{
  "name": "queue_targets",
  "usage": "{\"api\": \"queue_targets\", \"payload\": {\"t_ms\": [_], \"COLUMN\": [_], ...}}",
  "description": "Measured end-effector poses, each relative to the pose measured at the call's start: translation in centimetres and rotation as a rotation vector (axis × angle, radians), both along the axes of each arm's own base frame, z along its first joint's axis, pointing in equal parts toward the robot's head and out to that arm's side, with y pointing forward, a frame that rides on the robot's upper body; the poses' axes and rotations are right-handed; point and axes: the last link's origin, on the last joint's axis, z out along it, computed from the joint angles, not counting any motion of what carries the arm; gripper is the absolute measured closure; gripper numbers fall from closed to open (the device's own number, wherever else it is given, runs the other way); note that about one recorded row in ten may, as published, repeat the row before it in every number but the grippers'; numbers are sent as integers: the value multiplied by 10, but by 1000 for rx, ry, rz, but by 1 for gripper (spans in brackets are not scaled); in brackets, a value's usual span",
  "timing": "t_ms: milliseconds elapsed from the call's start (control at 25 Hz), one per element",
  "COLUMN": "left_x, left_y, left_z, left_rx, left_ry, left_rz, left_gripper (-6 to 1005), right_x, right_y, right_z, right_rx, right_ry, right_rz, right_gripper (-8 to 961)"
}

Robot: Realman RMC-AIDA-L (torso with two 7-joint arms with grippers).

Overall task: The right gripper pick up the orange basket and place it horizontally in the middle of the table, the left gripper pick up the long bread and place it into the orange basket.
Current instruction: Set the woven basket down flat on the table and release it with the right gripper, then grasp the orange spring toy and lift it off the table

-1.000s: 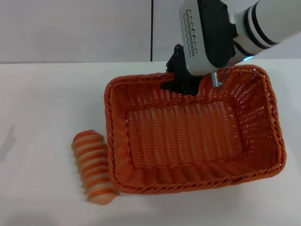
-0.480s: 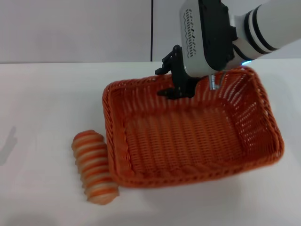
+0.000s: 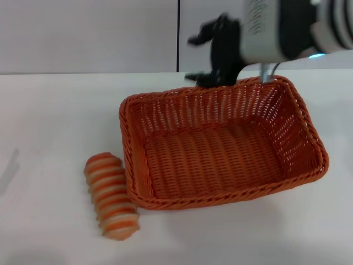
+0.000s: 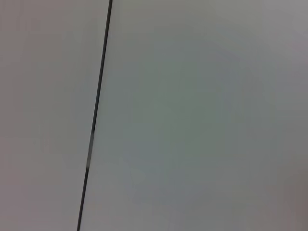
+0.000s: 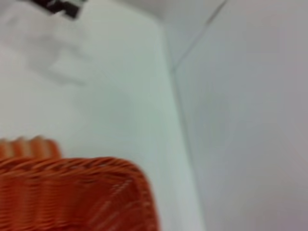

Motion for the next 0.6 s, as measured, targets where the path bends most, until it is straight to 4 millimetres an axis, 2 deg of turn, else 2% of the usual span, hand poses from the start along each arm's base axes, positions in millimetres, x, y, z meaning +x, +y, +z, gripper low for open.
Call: {"api": "queue_targets", "payload": {"t_ms": [40, 80, 160, 240, 280, 360, 480, 600], "left_x": [1, 1, -1, -5, -5, -5, 2, 10], "left_y": [-3, -3, -7, -9, -9, -9, -7, 0], "left_z": [6, 6, 18, 42, 42, 56, 80, 94], "left_rx": [2, 2, -14, -100, -100, -160, -288, -415], "left_ry": [-6, -6, -27, -103, -103, -134, -171, -181], "left_rz": [-22, -22, -35, -34, -34, -42, -69, -74], "left_gripper": [292, 292, 294, 295, 295, 296, 298, 300], "right_x": [-2, -2, -2, 1, 7, 18, 49, 79], "right_y": [-7, -7, -16, -25, -29, -36, -49, -62], "right_z": [16, 16, 34, 53, 62, 81, 108, 123], "right_rx": [63, 63, 130, 188, 213, 259, 306, 301], "right_ry": [63, 63, 162, 296, 371, 519, 752, 962], "right_rz": [-2, -2, -13, -44, -74, -122, -206, -266], "right_gripper": [319, 321, 322, 322, 322, 321, 321, 321]}}
